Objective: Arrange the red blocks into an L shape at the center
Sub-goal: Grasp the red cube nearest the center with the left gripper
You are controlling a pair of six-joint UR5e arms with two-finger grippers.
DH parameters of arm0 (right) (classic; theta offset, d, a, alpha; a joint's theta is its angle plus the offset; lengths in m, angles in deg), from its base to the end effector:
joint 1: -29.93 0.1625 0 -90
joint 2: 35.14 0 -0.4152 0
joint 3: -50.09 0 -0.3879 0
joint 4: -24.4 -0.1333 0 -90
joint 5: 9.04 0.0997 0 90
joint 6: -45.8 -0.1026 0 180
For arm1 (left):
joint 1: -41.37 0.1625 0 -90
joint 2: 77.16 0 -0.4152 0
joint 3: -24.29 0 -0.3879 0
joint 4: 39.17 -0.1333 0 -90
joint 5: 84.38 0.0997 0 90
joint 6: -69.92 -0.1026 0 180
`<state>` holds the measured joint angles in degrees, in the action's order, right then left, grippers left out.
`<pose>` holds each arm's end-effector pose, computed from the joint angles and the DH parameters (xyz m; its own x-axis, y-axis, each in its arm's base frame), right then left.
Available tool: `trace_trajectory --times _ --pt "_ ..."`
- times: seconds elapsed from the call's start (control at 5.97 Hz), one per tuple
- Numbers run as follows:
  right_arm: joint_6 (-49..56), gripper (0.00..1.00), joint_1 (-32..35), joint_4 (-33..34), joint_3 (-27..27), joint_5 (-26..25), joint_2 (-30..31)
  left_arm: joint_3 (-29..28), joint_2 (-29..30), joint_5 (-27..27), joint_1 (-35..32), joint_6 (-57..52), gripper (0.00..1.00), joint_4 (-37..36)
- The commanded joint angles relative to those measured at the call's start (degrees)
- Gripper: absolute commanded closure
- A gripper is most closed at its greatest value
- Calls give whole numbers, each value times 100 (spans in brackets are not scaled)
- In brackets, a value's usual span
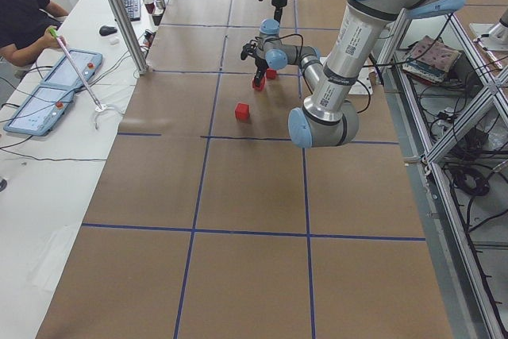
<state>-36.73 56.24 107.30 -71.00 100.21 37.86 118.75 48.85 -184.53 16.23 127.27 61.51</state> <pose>-0.4193 -0.3183 0.2443 0.5302 0.1253 0.8385 -0.1078 0.9910 -0.0799 0.5670 -0.3934 0.2323 0.6367 0.2878 -0.7154 -0.0589 0.9432 0.3271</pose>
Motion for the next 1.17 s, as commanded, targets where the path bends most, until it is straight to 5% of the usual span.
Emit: trace_trajectory --times 0.0,0.34,1.01 --pt "0 0 32 -2 -29 0 -6 -110 169 100 -201 -31 100 21" --pt "0 0 259 16 -457 61 447 -583 730 92 -202 1227 100 -14" --pt "-9 0 331 16 -530 27 609 -1034 1084 92 -17 1707 100 -75"
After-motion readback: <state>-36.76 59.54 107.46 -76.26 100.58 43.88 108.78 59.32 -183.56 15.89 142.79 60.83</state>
